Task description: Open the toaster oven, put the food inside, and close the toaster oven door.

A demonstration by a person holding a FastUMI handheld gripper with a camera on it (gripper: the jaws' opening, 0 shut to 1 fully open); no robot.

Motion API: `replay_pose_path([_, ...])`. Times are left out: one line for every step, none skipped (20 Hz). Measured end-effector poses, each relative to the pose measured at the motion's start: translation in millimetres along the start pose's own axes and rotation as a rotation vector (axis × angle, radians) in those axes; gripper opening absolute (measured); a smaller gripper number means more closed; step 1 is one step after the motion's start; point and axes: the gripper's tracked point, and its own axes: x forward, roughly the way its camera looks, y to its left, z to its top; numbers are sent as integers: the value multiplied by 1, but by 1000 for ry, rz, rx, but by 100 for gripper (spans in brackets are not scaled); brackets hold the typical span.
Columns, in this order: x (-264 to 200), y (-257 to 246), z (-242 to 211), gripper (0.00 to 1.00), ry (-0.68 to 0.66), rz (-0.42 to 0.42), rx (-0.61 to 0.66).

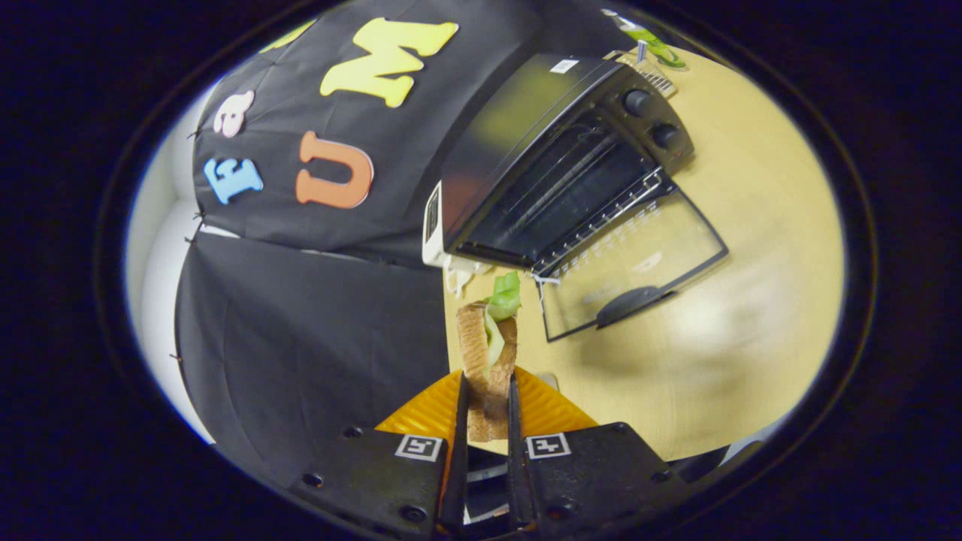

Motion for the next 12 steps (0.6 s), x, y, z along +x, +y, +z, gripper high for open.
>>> replay_pose_path([4,-1,12,27,-37,10,26])
replay_pose_path([8,-1,22,27,-71,23,53])
replay_pose_path([14,-5,31,27,-99,28,84])
replay_pose_path([19,-10,40,27,-128,30,104])
replay_pose_path([26,-15,50,27,-155,35,125])
replay_pose_path([30,-18,61,27,-185,43,149])
replay_pose_path([36,-23,72,27,-215,52,170])
replay_pose_path([41,-29,83,27,-245,62,195])
replay_pose_path([47,-33,94,27,-273,77,221])
replay_pose_path([50,-38,105,27,-307,84,253])
replay_pose_path([55,-45,116,27,-344,84,271])
replay_pose_path([56,-49,126,27,-382,92,300])
